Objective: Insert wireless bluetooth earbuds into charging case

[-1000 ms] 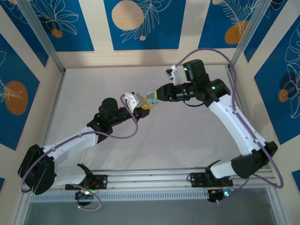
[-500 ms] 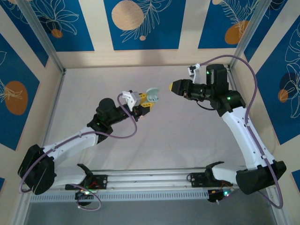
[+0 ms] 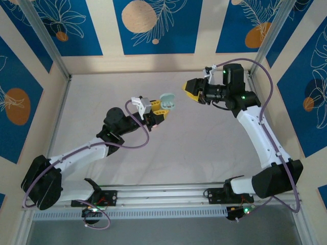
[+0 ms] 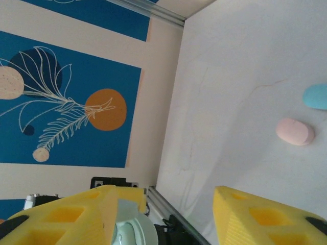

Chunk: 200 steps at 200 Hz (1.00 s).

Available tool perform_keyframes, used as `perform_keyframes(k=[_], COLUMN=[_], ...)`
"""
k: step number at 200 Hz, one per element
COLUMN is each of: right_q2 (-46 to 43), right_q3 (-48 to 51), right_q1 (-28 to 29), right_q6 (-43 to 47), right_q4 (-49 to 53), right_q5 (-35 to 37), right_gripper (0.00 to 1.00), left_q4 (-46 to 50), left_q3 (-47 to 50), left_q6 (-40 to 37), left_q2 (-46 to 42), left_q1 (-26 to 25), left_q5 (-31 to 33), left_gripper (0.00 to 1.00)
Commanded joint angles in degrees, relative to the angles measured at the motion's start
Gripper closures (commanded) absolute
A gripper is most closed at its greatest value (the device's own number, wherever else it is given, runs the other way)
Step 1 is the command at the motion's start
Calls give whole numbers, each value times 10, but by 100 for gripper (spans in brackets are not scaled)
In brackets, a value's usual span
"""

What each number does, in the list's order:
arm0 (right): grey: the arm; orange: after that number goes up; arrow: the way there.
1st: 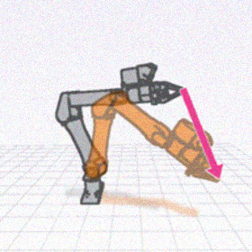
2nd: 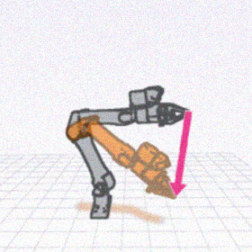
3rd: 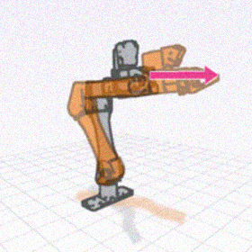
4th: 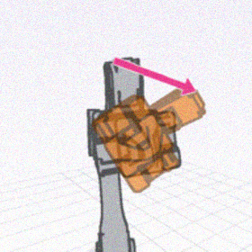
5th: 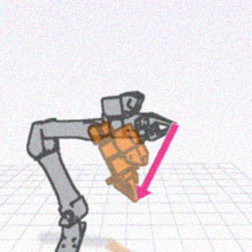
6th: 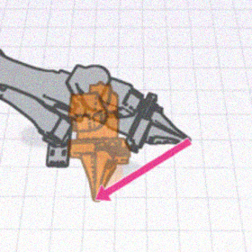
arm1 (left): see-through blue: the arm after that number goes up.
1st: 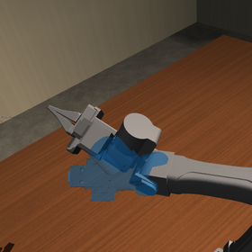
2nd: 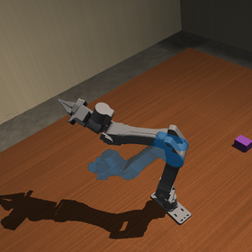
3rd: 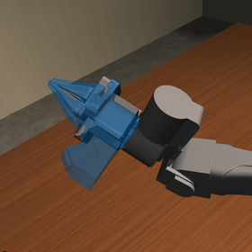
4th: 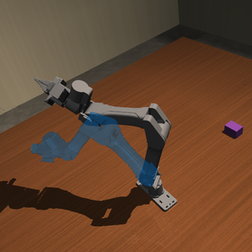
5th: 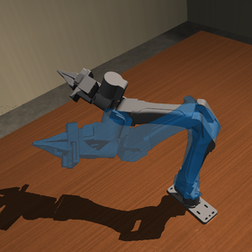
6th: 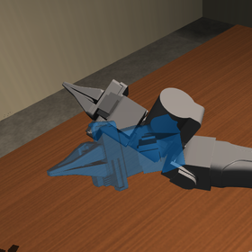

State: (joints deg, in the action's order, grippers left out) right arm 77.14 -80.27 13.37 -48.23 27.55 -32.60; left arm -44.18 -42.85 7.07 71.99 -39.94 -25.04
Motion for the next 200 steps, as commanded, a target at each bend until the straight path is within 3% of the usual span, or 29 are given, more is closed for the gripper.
perform_keyframes(k=[1, 200], right_q2=[16, 131], right_q3=[-37, -170], right_q1=[3, 86], right_q6=[-28, 106], right_q4=[-4, 165], right_q5=[-45, -81], right_gripper=[47, 46], left_q4=[-41, -29], left_q3=[0, -2], left_q6=[19, 12], left_q2=[2, -8], left_q1=[-7, -7], left_q5=[-17, -11], left_gripper=[75, 75])
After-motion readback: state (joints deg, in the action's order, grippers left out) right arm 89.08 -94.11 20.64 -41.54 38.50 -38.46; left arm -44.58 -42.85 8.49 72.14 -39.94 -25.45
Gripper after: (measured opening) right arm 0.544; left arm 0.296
